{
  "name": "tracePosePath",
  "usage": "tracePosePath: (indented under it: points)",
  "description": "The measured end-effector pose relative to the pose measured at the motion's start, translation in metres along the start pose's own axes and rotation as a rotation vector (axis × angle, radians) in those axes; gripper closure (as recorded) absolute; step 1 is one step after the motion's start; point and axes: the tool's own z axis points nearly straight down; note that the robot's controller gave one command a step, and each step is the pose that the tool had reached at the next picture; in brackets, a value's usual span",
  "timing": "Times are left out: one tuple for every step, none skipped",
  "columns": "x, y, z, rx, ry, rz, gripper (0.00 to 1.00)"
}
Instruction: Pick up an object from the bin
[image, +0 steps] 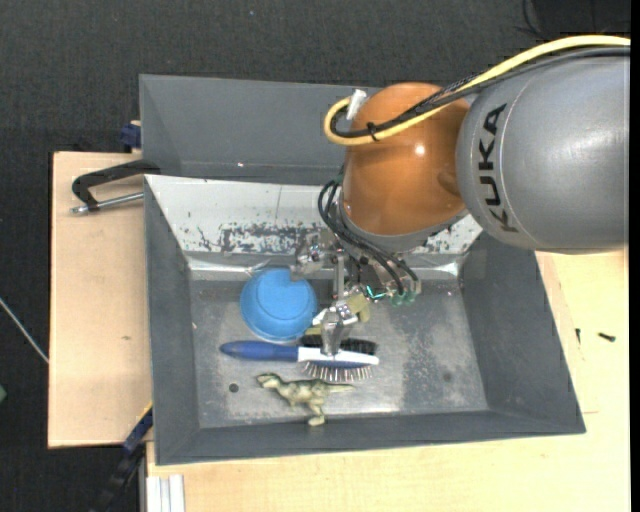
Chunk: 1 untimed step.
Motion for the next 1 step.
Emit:
tracePosePath:
  points:
    - [-0.0045, -0.0323, 0.1121, -0.001, -0.017, -0.073, 0.00]
